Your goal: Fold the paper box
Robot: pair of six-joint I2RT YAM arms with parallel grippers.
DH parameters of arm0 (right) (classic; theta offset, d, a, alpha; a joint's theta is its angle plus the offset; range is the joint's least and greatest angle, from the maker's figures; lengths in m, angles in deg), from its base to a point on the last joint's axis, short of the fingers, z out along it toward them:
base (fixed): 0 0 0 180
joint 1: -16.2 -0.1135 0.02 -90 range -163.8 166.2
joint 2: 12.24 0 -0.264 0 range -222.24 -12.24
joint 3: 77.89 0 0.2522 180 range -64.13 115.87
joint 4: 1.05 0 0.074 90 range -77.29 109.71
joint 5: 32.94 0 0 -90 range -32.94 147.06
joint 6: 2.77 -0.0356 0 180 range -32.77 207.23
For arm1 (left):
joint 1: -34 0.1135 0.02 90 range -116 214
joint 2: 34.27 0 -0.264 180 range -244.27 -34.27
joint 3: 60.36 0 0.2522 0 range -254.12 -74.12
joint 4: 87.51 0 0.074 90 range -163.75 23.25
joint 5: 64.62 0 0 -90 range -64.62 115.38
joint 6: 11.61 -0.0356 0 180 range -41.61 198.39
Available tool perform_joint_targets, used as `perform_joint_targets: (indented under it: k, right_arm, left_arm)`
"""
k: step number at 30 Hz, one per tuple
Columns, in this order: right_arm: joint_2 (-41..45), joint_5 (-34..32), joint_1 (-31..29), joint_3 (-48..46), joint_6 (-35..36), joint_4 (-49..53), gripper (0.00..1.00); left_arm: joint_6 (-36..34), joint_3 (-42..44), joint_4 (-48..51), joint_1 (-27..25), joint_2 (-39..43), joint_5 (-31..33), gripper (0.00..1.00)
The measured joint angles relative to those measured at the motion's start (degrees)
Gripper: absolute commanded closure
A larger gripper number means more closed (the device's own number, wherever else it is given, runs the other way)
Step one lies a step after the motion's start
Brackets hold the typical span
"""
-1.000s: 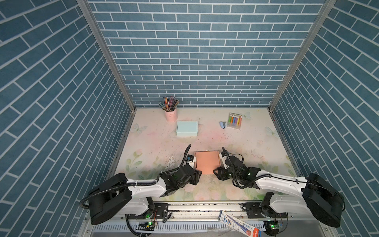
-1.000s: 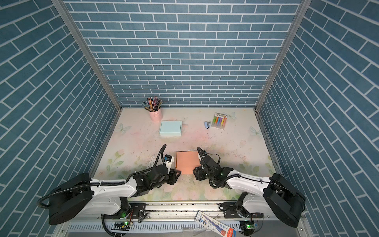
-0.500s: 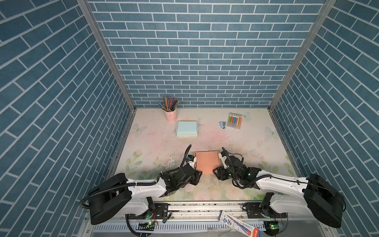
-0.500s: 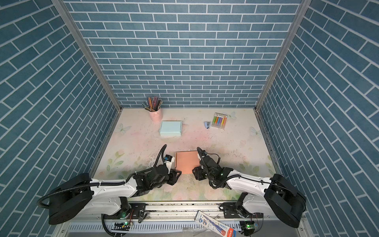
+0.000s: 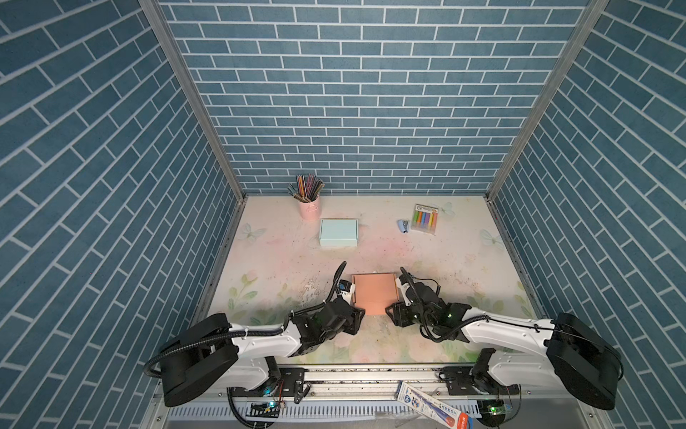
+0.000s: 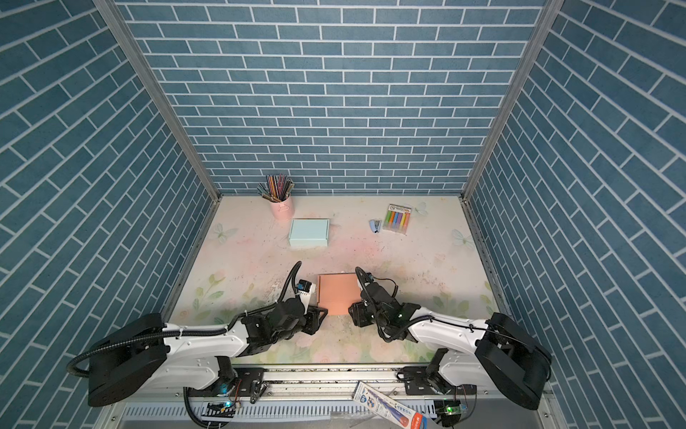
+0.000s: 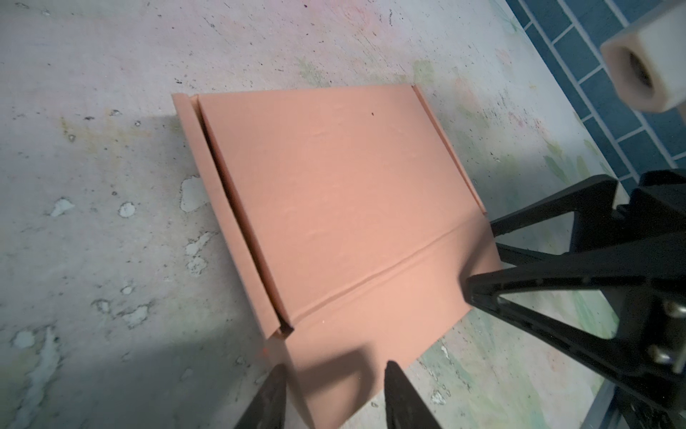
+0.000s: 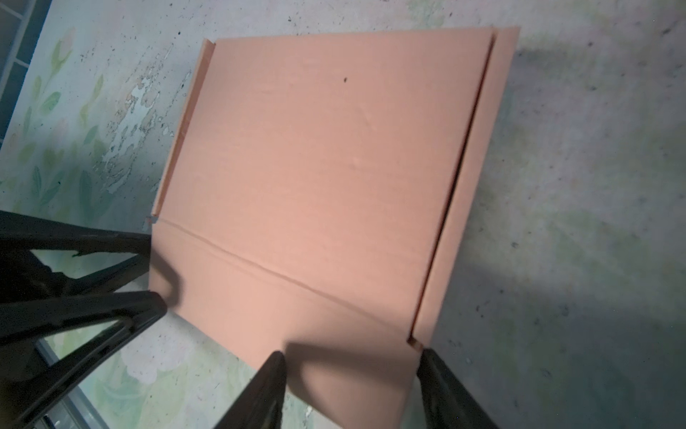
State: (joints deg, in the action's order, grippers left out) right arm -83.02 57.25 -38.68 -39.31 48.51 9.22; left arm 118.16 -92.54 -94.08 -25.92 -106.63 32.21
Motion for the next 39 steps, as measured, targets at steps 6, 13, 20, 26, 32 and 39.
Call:
perform_joint_targets:
  k: [6, 13, 20, 26, 32, 39]
  right_arm:
    - [-0.2, -0.1, -0.1, 0.0, 0.0, 0.0, 0.42]
    - [-0.6, -0.2, -0.1, 0.1, 0.1, -0.2, 0.42]
    - [-2.2, -0.7, -0.1, 0.9, 0.2, -0.5, 0.42]
    - [-2.8, -1.2, -0.1, 0.9, 0.2, -0.7, 0.42]
    - [-3.7, -2.2, -0.2, 1.6, 0.2, -0.6, 0.43]
    - [-4.3, -3.1, -0.2, 1.8, 0.2, -0.7, 0.42]
  left_arm:
    - [-0.5, -0.3, -0.1, 0.0, -1.1, 0.0, 0.58]
    - [-0.7, -0.4, -0.1, 0.1, -1.6, 0.0, 0.59]
    - [-1.1, -0.4, -0.2, 1.0, -2.4, 0.0, 0.61]
    - [-1.9, -0.6, -0.6, 2.0, -3.6, -0.2, 0.62]
    - [-2.3, -1.0, -1.1, 2.4, -4.5, -0.6, 0.63]
    - [-2.9, -1.0, -1.8, 3.8, -5.6, -1.2, 0.65]
